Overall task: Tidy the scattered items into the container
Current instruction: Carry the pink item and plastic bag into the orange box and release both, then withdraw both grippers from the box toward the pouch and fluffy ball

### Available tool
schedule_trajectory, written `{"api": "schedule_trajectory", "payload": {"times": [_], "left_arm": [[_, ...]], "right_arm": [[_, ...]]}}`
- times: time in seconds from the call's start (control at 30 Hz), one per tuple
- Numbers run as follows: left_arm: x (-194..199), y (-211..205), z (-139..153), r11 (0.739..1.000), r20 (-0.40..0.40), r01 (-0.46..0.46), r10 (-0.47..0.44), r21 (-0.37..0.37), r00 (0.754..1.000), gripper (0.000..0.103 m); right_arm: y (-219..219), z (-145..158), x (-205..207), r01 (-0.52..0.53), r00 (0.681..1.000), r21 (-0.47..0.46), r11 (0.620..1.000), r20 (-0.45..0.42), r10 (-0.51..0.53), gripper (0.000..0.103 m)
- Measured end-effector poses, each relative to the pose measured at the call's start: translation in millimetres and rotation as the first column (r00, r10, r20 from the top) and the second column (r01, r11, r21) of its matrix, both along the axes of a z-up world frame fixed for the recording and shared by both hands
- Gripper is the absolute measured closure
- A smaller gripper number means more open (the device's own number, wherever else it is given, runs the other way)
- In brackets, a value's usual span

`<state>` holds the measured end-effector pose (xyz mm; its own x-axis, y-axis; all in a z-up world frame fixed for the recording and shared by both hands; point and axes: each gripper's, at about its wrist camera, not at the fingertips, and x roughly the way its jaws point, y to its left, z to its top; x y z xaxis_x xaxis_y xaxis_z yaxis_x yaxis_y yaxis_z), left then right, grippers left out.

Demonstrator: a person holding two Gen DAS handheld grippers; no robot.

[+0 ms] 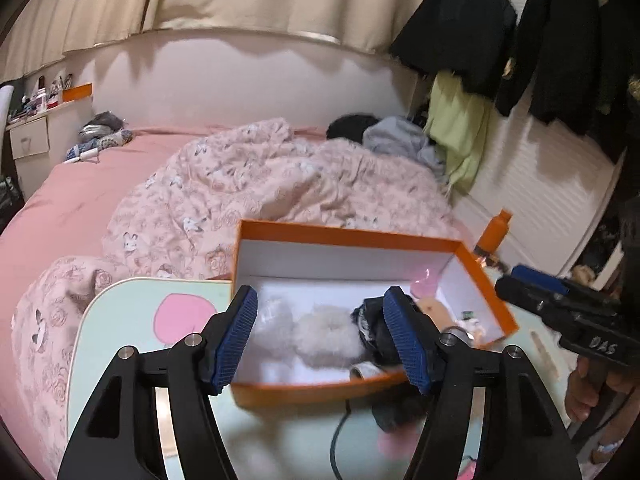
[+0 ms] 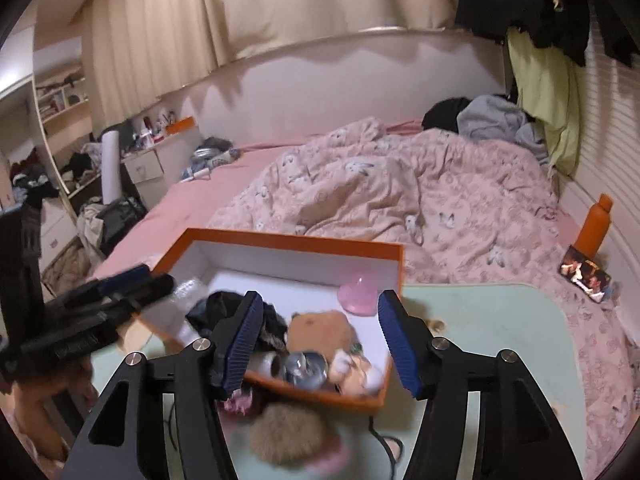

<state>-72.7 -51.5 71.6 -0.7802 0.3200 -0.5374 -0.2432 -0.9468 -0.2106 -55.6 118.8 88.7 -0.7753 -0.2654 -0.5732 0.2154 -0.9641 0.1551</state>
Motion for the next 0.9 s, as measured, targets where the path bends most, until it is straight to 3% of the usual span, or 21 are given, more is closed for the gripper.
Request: {"api": "schedule_trajectory", "payload": {"times": [0.13,0.23,0.37,0.47,0.57,0.6,0.7,0.9], "left_arm": [[28,1,-3,0.997,0.02,0.073,-0.073,0.022,0.997,0.037],[46,17,-14,0.993,0.049,0.119,-0.118,-0.016,0.992,0.037],[60,30,-33,0.989,0.096,0.107,-0.097,-0.103,0.991,0.037],[61,31,-49,0.987,0.147,0.077,-0.056,-0.14,0.988,0.037],[58,23,-61,0.994,0.237,0.08,-0.06,-0.078,0.97,0.034],[58,21,-63,0.994,0.239,0.094,-0.079,-0.052,0.968,0.024],[61,15,-66,0.996,0.235,0.08,-0.085,0.032,0.968,0.015],[66,22,-68,0.997,0.231,0.078,-0.078,0.008,0.97,0.011]], "right_arm": [[-3,-18,24,-0.029,0.999,0.037,0.999,0.047,0.027,0.043],[-13,-32,39,-0.018,0.999,0.102,0.995,0.04,0.014,0.039],[-23,-49,45,-0.039,0.997,0.099,0.994,0.068,0.032,0.039],[-31,-66,47,-0.043,0.996,0.161,0.986,0.089,0.029,0.039],[-32,-77,44,-0.05,0.993,0.161,0.986,0.118,0.032,0.039],[-32,-78,42,-0.05,0.992,0.162,0.986,0.124,0.03,0.039],[-32,-81,34,-0.044,0.99,0.167,0.985,0.136,0.021,0.039],[-36,-90,23,-0.055,0.981,0.188,0.981,0.192,0.018,0.036]]}}
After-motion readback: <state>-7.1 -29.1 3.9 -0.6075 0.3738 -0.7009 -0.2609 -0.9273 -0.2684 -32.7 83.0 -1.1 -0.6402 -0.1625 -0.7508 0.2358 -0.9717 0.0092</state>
